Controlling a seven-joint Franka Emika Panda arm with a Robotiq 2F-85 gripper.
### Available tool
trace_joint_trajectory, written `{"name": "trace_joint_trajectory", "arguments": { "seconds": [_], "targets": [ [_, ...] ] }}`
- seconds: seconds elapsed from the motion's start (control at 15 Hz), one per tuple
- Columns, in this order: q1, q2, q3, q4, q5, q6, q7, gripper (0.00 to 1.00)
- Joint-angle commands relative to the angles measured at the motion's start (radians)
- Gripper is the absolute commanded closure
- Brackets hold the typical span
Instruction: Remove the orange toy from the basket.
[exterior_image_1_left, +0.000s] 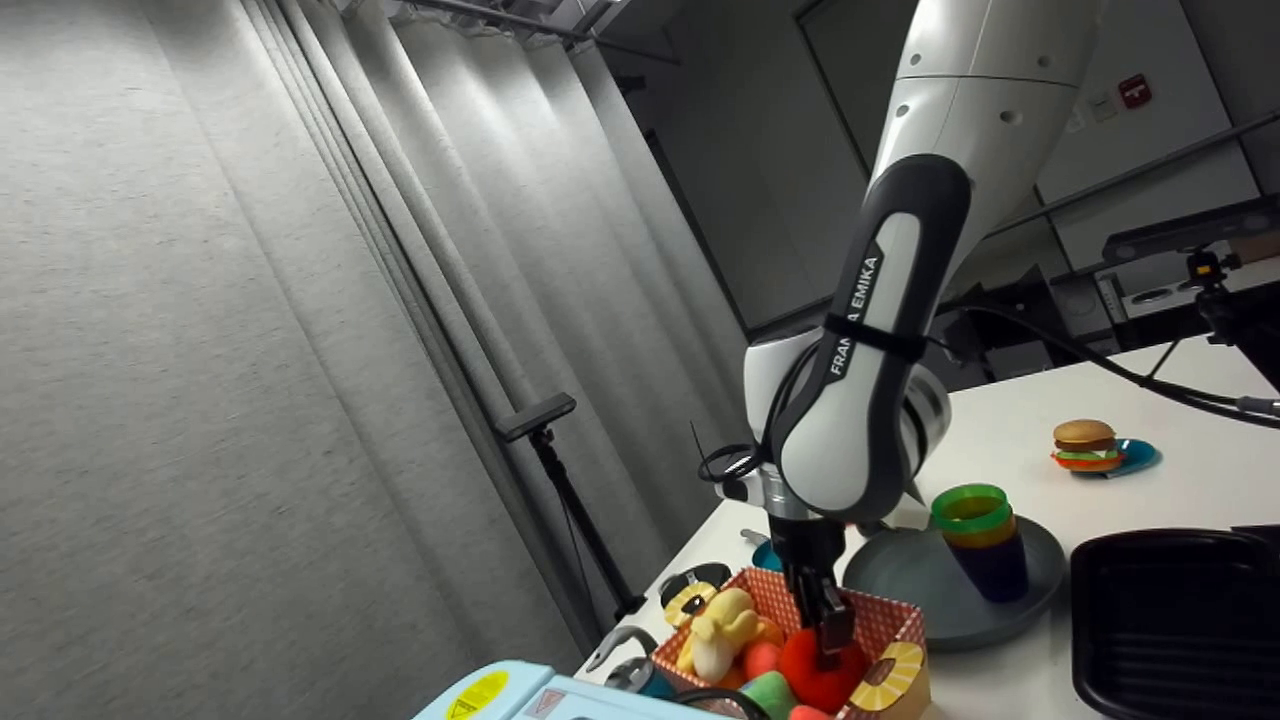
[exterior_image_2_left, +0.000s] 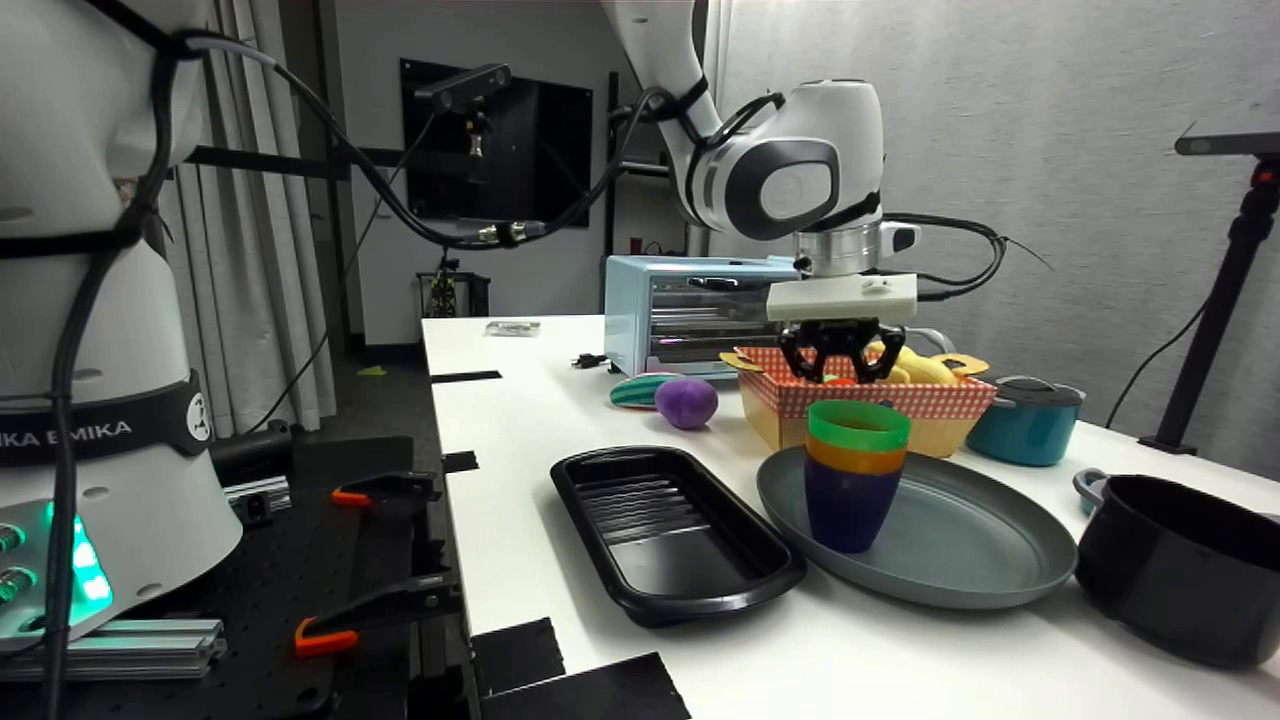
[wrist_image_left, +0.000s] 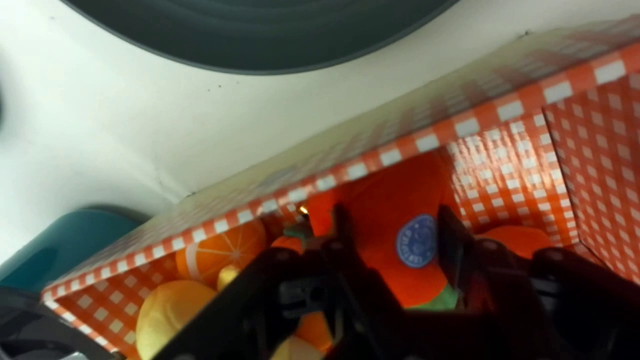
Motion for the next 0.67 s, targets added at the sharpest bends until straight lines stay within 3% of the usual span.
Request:
{"name": "trace_joint_trajectory", "arguments": {
  "seconds": [0.0, 0.07, 0.2, 0.27, 0.6],
  "targets": [
    [-0.022, -0.009, 0.029, 0.015, -0.036, 0.005, -0.002, 0.87],
    [-0.022, -0.026, 0.036, 0.003, -0.035, 0.013, -0.003, 0.94],
    [-0.023, -0.059, 0.05, -0.017, -0.03, 0.029, -0.004, 0.98],
    [-0.025, -0.077, 0.06, -0.026, -0.023, 0.036, -0.004, 0.95],
    [-0.012, -0.192, 0.057, -0.09, -0.041, 0.139, 0.011, 0.96]
  ]
}}
